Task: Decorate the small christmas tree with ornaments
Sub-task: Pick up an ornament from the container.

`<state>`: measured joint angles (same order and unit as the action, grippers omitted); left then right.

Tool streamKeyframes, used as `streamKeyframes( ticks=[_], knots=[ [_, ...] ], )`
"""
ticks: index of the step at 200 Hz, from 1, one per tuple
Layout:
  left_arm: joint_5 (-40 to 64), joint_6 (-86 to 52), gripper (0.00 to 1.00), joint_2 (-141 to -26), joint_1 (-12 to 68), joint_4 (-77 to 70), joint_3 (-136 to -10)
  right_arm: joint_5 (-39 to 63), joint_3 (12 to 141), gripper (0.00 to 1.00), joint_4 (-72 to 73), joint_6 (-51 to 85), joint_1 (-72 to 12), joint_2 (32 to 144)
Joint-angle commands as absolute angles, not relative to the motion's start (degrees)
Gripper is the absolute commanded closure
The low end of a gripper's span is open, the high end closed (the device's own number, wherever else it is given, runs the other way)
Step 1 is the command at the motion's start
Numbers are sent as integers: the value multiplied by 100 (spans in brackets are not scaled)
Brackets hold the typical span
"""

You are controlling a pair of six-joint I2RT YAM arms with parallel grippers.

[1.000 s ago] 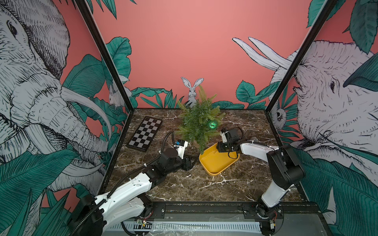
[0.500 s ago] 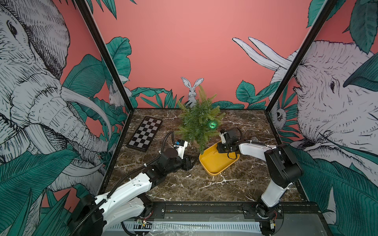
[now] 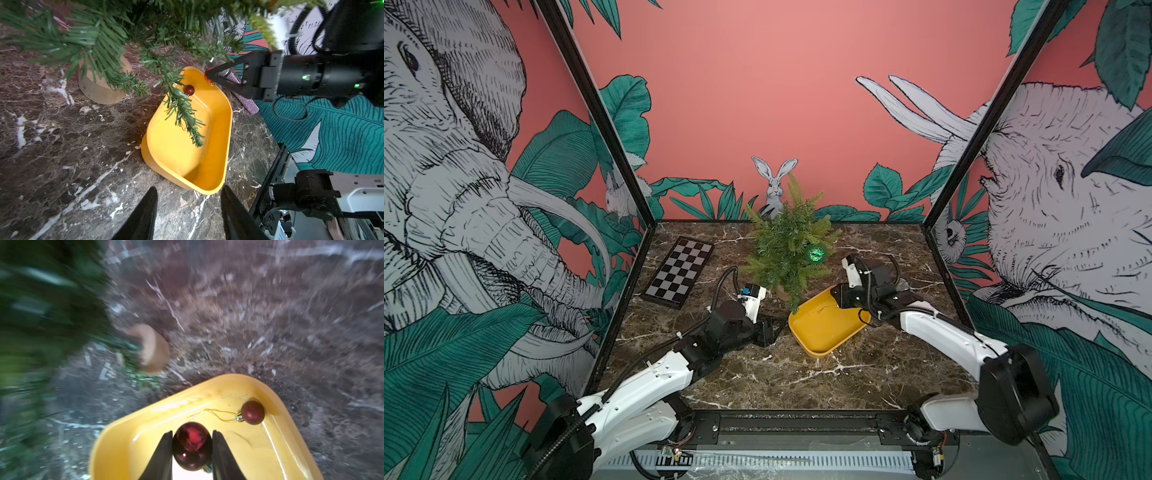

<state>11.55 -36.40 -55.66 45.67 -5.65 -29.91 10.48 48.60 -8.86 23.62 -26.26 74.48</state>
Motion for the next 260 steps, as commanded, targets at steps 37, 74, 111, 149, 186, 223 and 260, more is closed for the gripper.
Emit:
streamKeyframes(
  ticks=[37,74,111,149,186,223,260],
  knots=[
    [1556,-3610,50,-5577,4591,-1080,-3494,1517,4820,71,-1610,2713,-2678,6046],
    [1773,-3604,52,-5683,4606,-1282,-3734,1743,5290,71,-2027,2776,-2908,5564],
    [1883,-3595,53,-5662,4619,-1318,-4012,1917,5966,70,-2248,2787,-3192,5505],
    [1816,-3433,54,-5597,4559,-1130,-4374,2250,6662,70,-2168,2849,-3389,5737],
    [2240,-3463,59,-5566,4196,-1149,-4750,2516,7334,70,-2058,2850,-3573,6211],
    [2781,-3334,62,-5520,3786,-1262,-5001,2822,7820,70,-1684,3032,-3657,6645],
    [3498,-3419,54,-5667,3482,-1813,-4983,3037,8087,70,-1355,3200,-3691,7004]
  ],
)
